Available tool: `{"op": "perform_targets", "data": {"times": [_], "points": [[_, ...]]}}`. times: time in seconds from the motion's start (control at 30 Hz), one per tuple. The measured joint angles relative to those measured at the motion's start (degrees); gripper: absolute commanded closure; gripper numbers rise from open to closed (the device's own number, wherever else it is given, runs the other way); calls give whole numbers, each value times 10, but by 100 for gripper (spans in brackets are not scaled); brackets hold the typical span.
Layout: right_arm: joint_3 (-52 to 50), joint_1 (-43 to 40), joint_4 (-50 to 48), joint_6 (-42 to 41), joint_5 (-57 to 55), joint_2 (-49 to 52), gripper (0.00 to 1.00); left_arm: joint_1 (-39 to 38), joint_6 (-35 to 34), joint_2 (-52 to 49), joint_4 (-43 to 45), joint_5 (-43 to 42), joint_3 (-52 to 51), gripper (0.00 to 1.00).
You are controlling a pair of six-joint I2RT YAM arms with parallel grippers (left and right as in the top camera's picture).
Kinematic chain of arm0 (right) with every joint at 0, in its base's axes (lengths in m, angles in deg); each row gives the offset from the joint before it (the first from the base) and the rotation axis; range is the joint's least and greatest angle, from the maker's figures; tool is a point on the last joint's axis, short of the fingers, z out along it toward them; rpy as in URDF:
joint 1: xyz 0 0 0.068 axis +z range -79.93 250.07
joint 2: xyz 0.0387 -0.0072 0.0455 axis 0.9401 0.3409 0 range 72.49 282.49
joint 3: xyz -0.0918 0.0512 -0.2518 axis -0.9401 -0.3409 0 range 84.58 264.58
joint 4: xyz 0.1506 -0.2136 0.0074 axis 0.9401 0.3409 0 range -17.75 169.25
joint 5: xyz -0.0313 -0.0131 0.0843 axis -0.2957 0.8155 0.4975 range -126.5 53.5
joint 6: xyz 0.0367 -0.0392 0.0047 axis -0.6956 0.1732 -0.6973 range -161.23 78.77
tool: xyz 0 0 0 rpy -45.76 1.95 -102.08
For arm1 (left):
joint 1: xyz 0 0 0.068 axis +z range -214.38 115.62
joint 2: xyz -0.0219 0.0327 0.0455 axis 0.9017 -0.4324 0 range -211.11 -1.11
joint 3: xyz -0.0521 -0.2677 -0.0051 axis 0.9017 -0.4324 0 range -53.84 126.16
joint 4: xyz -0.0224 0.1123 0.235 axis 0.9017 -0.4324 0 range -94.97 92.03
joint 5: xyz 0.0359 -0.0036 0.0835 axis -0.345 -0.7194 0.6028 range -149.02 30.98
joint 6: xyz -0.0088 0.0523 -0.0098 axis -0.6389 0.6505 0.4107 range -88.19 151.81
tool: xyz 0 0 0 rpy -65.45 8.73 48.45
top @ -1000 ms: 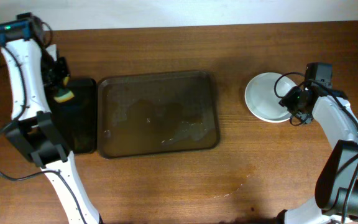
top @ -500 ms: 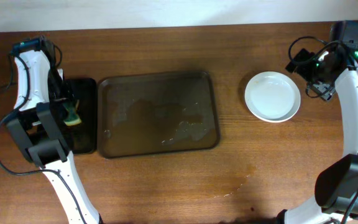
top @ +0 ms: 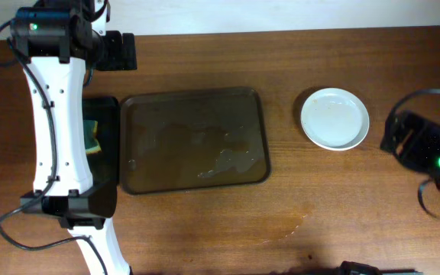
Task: Clean dirty plates on tray and stack at the side
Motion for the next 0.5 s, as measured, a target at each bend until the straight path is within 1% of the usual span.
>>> {"op": "perform_targets", "data": {"times": [0.07, 0.1, 0.13, 0.17, 0.2, 0.23, 0.33, 0.5], "points": [[0, 0, 10, 43, 4, -49, 1, -2, 0, 3, 0, 0, 0, 1], [0, 0, 18, 96, 27, -77, 2, -3, 0, 1, 0, 0, 0, 1], [0, 0, 24, 128, 52, -92, 2, -3, 0, 1, 0, 0, 0, 1], [1, 0, 34, 179, 104, -107, 2, -2, 0, 1, -1, 0, 0, 1], [1, 0, 37, 213, 143, -111, 2, -3, 0, 1, -1, 0, 0, 1], [1, 0, 37, 231, 167, -111, 2, -3, 0, 1, -1, 0, 0, 1], [1, 0, 37, 256, 197, -109, 2, -2, 0, 1, -1, 0, 0, 1], [1, 0, 35, 263, 195, -108, 2, -3, 0, 1, -1, 0, 0, 1]]}}
